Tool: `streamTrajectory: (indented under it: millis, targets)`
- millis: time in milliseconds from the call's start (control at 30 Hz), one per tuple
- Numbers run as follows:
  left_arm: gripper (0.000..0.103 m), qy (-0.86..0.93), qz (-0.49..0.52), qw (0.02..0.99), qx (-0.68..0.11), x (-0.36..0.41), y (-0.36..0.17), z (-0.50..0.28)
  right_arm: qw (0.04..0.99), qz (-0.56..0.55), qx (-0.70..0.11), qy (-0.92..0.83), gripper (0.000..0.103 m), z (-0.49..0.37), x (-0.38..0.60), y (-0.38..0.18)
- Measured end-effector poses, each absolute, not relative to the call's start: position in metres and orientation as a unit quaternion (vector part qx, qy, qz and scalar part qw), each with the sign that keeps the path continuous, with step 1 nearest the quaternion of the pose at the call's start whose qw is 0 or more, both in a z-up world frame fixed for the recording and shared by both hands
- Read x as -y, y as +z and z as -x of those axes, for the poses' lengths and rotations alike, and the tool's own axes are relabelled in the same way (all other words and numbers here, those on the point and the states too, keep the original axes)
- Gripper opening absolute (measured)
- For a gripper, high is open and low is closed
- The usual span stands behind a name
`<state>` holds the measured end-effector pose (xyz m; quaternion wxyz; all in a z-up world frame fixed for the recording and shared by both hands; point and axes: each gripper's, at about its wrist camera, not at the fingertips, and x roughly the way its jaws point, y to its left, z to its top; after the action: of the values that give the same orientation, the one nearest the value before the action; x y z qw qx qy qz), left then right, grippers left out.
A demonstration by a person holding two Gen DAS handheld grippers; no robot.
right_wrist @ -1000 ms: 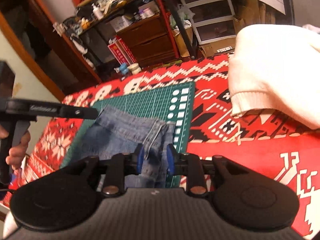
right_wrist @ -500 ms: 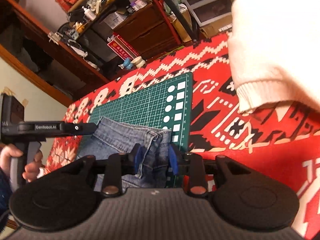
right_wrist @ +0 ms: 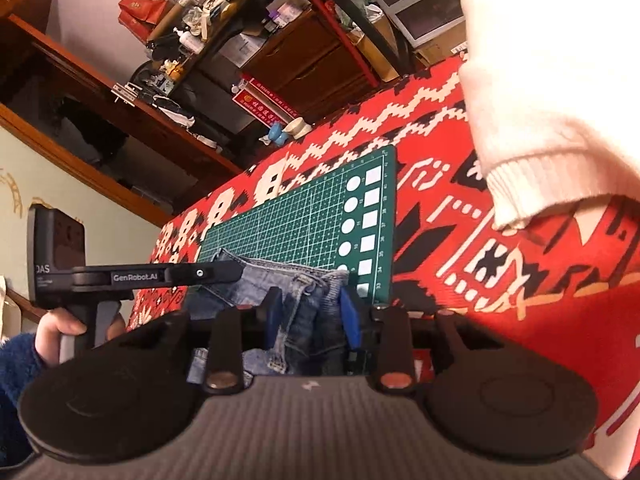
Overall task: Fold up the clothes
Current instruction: 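Lift the folded waistband with the left gripper while the right gripper grasps the shorts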
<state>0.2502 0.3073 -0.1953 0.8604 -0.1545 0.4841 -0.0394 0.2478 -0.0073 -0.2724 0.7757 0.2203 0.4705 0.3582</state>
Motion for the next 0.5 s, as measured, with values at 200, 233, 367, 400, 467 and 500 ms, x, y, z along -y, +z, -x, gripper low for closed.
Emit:
streamTrajectory:
  millis: [200,233,367,400,467,500]
  targets:
    - [0.012,-0.048,0.153,0.87,-0.465,-0.305,-0.178,-0.239,0.802,-0.178,-0.449,0.351,0.019,-0.235,-0.001,-0.263]
    - [0.012,-0.048,0.154,0.872,-0.463,-0.305,-0.175,-0.238,0.807,-0.17,-0.444,0.35,0.018,-0.233,-0.003,-0.261]
    - [0.012,-0.056,0.156,0.876,-0.453,-0.305,-0.158,-0.224,0.819,-0.15,-0.424,0.356,0.016,-0.222,-0.004,-0.243]
    - [0.012,-0.059,0.156,0.877,-0.45,-0.305,-0.153,-0.22,0.821,-0.15,-0.419,0.358,0.016,-0.219,-0.002,-0.237]
    - [0.012,-0.066,0.156,0.88,-0.443,-0.304,-0.141,-0.21,0.824,-0.15,-0.408,0.364,0.015,-0.21,0.002,-0.225]
    - [0.012,-0.071,0.155,0.882,-0.439,-0.304,-0.135,-0.204,0.825,-0.149,-0.402,0.368,0.015,-0.205,0.005,-0.219]
